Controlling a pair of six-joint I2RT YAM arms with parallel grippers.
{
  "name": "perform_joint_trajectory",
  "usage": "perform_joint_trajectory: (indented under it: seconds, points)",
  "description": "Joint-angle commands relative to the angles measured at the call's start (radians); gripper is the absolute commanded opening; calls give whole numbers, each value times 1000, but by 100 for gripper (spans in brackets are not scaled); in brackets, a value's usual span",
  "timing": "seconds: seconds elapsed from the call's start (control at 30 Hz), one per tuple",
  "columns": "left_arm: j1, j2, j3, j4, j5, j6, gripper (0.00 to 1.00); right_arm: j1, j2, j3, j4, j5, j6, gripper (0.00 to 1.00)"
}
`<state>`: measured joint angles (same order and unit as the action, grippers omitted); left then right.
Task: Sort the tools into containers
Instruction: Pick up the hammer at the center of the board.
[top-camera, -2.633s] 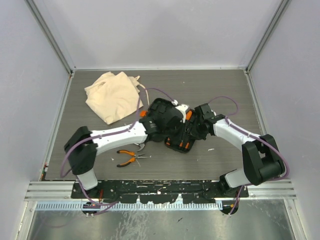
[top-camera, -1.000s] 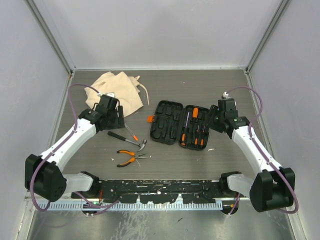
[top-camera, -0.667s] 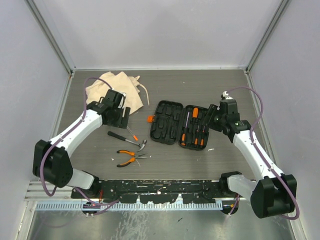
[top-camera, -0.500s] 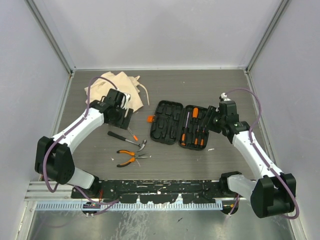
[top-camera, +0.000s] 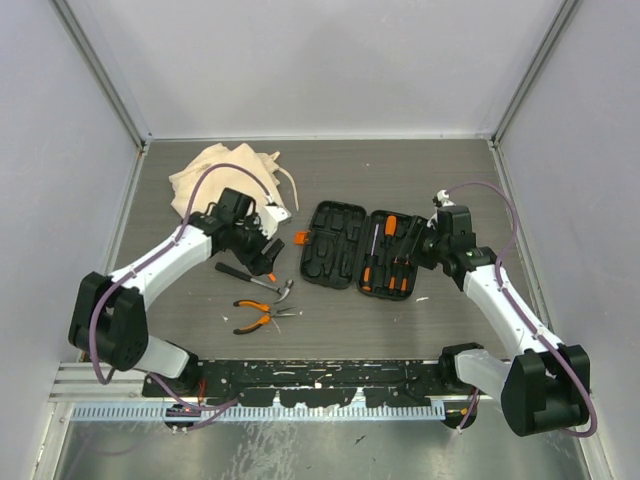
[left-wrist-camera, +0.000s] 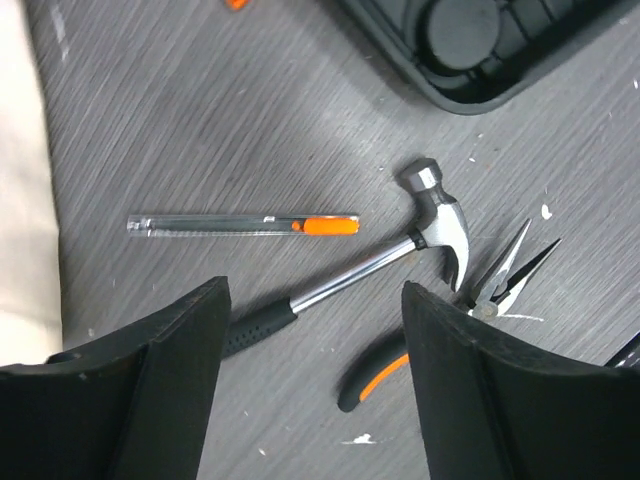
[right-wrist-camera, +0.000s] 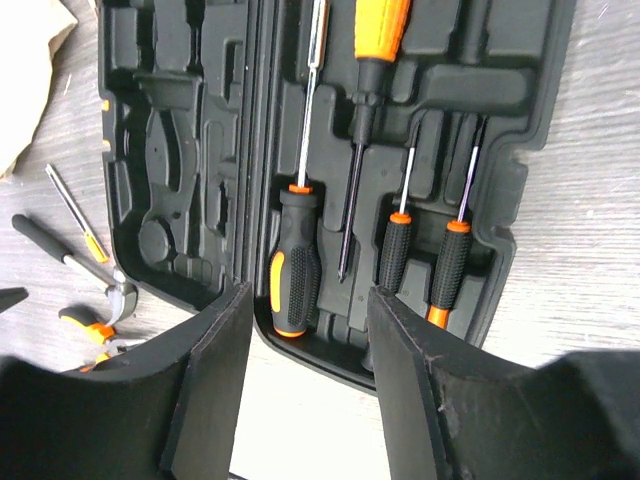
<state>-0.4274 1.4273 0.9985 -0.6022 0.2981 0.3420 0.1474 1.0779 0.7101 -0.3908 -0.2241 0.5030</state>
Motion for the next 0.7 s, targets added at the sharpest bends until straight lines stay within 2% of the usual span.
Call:
perform_joint_trajectory:
  seconds: [0.0,0.1,0.23,0.67]
  points:
    - [-11,82,55,-13,136,216,67,-3,-13,-22,65,-68,21,55]
    - [-39,160,90,-97,147,308,62,-3,-11,-17,60,-79,18,55]
    - [-80,218,88,-137,135,356,60,-3,-18,-17,52,-69,10,55]
    - [-113,214,22,-32,3,371,61,-3,11,-22,69,-89,15,55]
